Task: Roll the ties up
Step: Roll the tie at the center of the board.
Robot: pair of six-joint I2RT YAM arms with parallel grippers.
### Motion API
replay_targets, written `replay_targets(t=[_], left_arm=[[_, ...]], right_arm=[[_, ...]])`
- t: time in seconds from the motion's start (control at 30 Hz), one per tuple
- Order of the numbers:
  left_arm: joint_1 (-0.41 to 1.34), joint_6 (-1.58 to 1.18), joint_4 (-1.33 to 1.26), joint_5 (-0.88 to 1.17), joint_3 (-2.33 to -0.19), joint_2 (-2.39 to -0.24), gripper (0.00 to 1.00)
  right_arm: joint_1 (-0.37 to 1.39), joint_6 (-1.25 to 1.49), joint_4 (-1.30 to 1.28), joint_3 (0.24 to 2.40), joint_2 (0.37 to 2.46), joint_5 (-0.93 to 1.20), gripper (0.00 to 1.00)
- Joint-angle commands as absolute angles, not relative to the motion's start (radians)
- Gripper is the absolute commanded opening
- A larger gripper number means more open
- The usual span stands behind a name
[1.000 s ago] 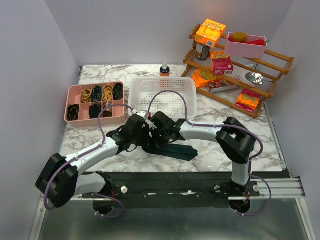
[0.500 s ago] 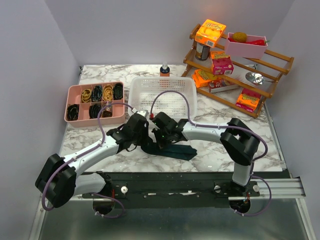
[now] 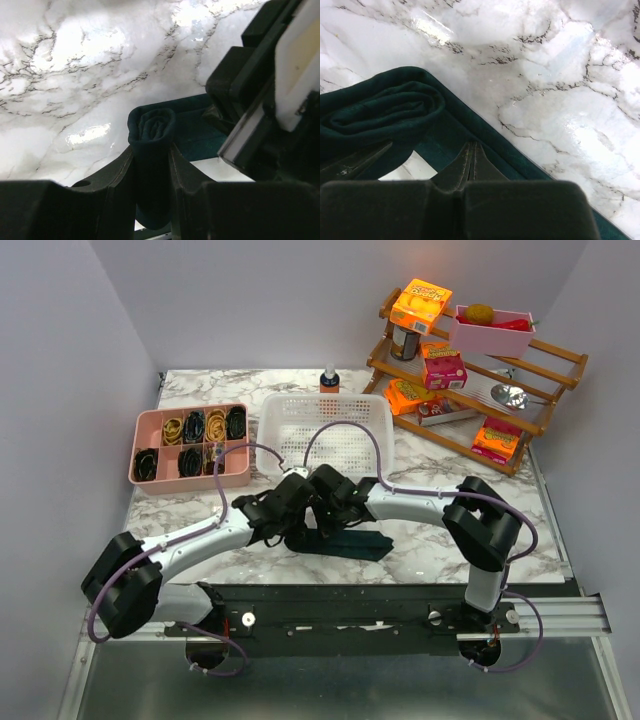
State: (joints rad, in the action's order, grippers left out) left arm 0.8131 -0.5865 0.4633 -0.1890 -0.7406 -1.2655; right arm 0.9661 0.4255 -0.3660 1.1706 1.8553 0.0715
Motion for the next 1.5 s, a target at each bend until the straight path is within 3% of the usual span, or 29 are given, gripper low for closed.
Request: replay_targets(t=[0.0,0.47,0.73,1.07,1.27,1.4,1.47], left_arm=[[0.862,-0.589,0.529,-0.301,-0.801,-1.33,0.12],[0.897,-0.69,0.676,-0.506,-0.894,-1.434,0.11],[0.897,-0.75,0.839,-0.659,-0.942,-1.479,0.1],[0.928,-0.739,0.868,-0.64,-1.008,-1.615,0.11],[0.965,-0.736,0.879,-0.624,-1.078,-1.704,0.21],[0.982,-0.739,0.87,-0.594,-1.112,-1.733,0.41],[0.988,-0.742,0.859,-0.577,-1.118,-1.738,0.44]], right_arm=[[0.943,0.428,-0.388,1.138,1.842,0.041,0.01],[0.773,0.495,-0.255,0.848,1.467,0.032,0.01],[0.712,0.471,-0.255,0.816,1.439,0.02,0.01],[0.706,0.466,-0.253,0.811,1.462,0.025,0.01],[0.706,0.463,-0.253,0.804,1.468,0.025,0.01],[0.704,0.459,-0.25,0.799,1.47,0.026,0.01],[0.704,0.459,-0.25,0.798,1.474,0.023,0.01]])
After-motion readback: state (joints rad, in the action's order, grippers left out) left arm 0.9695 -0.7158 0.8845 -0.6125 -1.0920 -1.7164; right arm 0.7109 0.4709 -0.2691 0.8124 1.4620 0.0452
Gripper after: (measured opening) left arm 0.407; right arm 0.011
